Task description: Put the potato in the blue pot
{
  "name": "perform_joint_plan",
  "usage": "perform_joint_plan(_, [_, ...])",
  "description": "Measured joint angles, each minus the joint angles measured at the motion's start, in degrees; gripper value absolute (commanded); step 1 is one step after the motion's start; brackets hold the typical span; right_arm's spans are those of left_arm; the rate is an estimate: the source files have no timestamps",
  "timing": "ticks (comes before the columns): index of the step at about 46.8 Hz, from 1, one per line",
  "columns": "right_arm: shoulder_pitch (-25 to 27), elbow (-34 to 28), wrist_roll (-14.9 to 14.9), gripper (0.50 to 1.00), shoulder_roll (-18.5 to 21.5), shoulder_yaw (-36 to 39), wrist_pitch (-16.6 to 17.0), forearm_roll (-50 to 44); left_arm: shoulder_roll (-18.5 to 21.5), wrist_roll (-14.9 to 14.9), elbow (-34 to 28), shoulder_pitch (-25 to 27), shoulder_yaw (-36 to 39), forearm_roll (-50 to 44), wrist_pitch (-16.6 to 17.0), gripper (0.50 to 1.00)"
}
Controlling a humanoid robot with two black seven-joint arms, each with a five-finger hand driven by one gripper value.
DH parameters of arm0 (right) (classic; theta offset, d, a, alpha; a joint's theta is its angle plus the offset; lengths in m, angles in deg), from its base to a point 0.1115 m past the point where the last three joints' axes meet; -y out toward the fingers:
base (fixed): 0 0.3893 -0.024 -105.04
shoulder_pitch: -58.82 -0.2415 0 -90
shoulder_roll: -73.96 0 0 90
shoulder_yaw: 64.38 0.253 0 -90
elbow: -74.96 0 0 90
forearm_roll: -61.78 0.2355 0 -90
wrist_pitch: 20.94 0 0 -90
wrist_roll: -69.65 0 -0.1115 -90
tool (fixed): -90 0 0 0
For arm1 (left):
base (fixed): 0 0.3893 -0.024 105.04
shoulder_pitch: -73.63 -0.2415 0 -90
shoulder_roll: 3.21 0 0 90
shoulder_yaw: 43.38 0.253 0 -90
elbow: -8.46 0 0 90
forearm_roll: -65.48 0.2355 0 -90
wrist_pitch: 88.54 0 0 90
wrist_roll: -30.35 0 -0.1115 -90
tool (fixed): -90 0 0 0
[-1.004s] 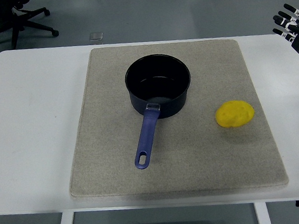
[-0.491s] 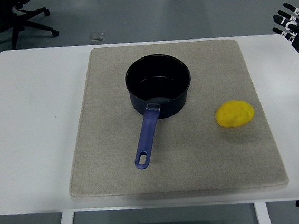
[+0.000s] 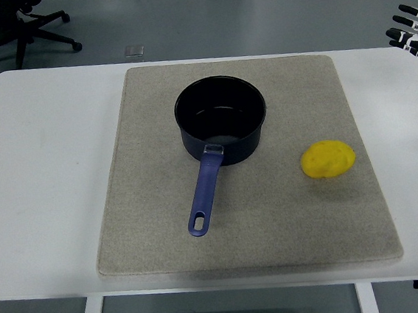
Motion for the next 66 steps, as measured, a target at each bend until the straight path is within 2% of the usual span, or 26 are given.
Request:
perform_joint_plan(10, [-0.22, 5.49, 0.12, 0.928, -4.80, 0.03, -0.15, -7.24, 0.00, 0.01, 0.00, 0.00, 0.00, 0.00, 0.00, 0.994])
perform_joint_plan(16, [-0.22, 9.52, 2.23, 0.928, -8.28, -0.01, -0.22, -12.29, 0.00, 0.02, 0.00, 0.00, 0.00, 0.00, 0.00, 0.994])
perform_joint_plan(30, [-0.13, 20.14, 2.86, 0.928, -17.33, -0.50, -0.23, -28.28, 0.00, 0.04, 0.00, 0.00, 0.00, 0.00, 0.00, 0.994])
perform_joint_plan(42, [-0.12, 27.57, 4.32, 0.924, -23.05, -1.17, 0.35, -40.82, 0.00, 0.00, 0.00, 0.00, 0.00, 0.00, -0.01, 0.994])
perform_joint_plan(55, [-0.56, 29.59, 5.25, 0.921, -23.30, -1.21, 1.24, -55.54, 0.00, 0.02, -0.02, 0.00, 0.00, 0.00, 0.00, 0.994])
perform_joint_plan(66, [-3.28, 29.75, 4.88, 0.921, -18.95, -1.18, 1.29, -64.65, 0.00, 0.03, 0.00, 0.00, 0.00, 0.00, 0.00, 0.994])
